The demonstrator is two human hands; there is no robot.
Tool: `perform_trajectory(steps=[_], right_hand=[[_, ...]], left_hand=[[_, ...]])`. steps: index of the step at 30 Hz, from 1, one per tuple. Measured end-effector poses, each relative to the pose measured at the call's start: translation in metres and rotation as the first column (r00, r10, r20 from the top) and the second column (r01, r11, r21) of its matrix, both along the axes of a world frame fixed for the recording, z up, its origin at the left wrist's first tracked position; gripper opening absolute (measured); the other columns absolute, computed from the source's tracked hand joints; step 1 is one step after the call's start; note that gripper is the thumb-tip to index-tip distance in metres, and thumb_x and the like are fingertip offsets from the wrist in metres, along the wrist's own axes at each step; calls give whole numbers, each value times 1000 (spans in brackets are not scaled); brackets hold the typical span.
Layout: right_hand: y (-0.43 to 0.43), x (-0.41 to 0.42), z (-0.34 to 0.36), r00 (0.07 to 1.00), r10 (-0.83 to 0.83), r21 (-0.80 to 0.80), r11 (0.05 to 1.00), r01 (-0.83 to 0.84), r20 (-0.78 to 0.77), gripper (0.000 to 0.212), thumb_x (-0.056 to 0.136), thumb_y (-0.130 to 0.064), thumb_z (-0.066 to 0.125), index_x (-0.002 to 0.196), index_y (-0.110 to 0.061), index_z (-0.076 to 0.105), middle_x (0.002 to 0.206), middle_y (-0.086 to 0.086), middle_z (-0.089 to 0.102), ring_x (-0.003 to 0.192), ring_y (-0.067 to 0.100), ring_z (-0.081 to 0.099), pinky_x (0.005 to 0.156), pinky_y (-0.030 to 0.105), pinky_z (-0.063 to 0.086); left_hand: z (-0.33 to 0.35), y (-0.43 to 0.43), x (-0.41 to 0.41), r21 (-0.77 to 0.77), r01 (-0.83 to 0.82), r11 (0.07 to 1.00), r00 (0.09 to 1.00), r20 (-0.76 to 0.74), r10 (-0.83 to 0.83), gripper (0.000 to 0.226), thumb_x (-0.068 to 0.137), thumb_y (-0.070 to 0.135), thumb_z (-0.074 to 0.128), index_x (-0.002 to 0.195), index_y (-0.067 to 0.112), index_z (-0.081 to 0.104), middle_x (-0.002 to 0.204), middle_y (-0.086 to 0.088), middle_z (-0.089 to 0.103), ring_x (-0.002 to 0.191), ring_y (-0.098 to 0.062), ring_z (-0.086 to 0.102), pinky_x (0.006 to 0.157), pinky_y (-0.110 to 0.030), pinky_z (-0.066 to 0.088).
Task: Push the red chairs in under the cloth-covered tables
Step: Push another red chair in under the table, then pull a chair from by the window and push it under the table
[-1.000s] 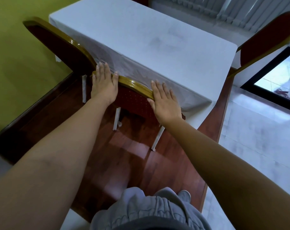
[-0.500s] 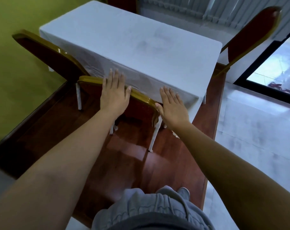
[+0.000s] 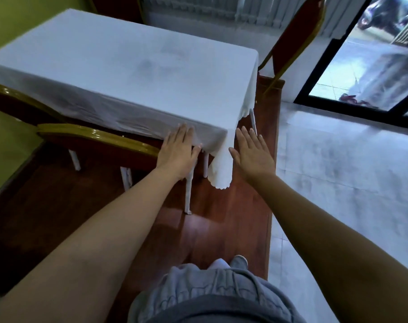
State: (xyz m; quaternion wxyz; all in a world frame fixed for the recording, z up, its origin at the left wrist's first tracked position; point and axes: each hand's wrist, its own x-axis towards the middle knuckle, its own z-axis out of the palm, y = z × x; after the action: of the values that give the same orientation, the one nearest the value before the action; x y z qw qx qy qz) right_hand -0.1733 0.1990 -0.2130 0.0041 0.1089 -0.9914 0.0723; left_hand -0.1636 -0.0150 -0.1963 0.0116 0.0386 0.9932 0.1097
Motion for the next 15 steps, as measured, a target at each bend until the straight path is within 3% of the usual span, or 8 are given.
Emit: perform_trajectory(steps=[8, 15], right_hand=[[110, -19, -6, 994, -111, -62, 992, 111, -2, 60, 103, -46, 25, 155, -16, 17, 161, 4, 18, 150, 22, 8, 122, 39, 5], [182, -48, -16, 981, -195, -62, 979, 194, 5, 61, 102, -47, 24, 154, -15, 17, 161, 5, 17, 150, 23, 7, 122, 39, 4]], left_hand=[[-11, 105, -34, 36, 64, 997, 997, 36, -65, 61, 102, 46, 27, 153, 15, 18, 162, -10, 11, 150, -23, 7, 122, -41, 5], [-16, 179, -68, 69, 78, 995, 996, 43, -81, 62, 102, 48, 27, 154, 15, 17, 162, -10, 10, 150, -23, 6, 121, -42, 4]])
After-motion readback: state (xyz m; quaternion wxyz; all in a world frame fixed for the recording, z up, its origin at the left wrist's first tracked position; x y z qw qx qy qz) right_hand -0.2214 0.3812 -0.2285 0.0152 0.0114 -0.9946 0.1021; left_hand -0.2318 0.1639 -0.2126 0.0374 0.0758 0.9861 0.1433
